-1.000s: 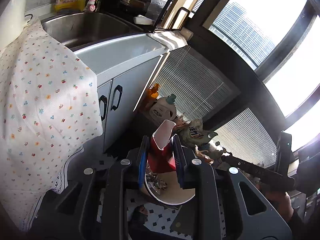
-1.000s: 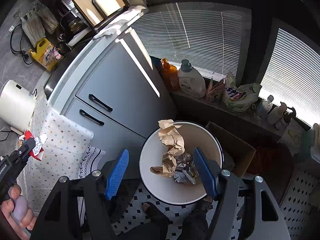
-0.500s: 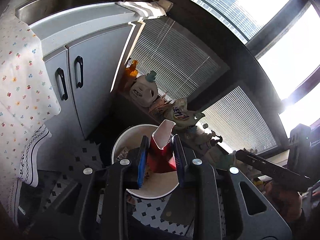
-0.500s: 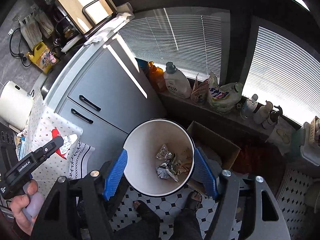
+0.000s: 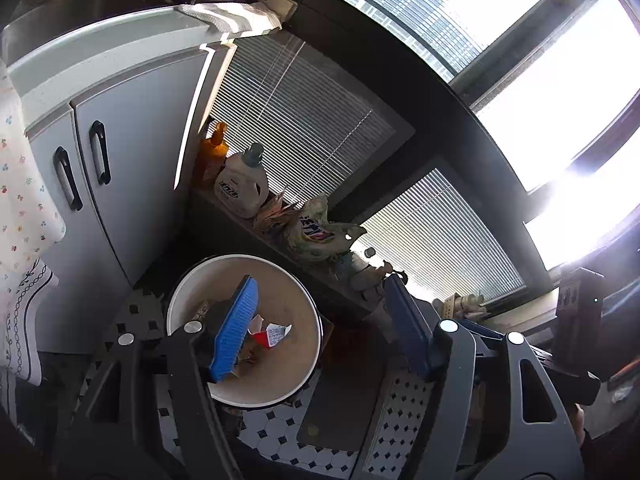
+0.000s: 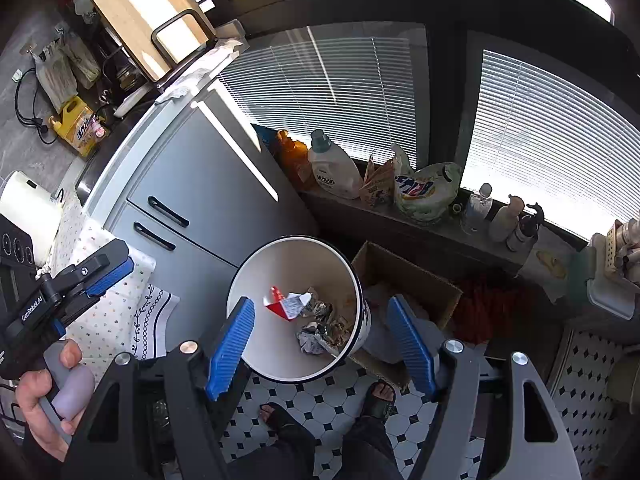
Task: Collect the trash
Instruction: 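Move the left tool back over the counter toward the foil ball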
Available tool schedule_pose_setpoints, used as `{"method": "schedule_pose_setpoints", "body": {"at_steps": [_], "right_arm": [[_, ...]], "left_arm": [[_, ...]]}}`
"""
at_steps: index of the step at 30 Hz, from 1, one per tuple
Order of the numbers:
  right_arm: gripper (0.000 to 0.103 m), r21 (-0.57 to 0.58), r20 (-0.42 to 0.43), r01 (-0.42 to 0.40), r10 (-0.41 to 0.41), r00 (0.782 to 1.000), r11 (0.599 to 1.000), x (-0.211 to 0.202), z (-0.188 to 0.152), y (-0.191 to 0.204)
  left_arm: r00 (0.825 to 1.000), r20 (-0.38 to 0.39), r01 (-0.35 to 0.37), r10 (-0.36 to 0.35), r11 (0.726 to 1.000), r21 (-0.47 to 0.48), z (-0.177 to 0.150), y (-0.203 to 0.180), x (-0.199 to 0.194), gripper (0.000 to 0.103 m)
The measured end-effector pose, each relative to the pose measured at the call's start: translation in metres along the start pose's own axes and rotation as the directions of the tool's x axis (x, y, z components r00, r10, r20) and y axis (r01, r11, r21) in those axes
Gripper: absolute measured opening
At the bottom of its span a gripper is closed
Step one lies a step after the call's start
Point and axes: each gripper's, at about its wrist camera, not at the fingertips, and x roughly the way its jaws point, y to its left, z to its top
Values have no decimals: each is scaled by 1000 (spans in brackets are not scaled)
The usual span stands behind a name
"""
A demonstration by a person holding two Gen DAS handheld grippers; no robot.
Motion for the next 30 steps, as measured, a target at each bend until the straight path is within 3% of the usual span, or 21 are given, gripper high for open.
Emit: {"method": "schedule_pose_setpoints", "body": {"at_steps": [12, 30], "right_arm": [[80, -86, 6, -63, 64, 998, 994, 6, 9, 62], [93, -216, 17, -180, 188, 982, 960, 18, 19, 217]], "left_arm": [[983, 97, -149, 158, 985, -88, -4, 59, -79, 92], [907, 215, -309, 363, 918, -248, -8, 168, -212, 97]]}}
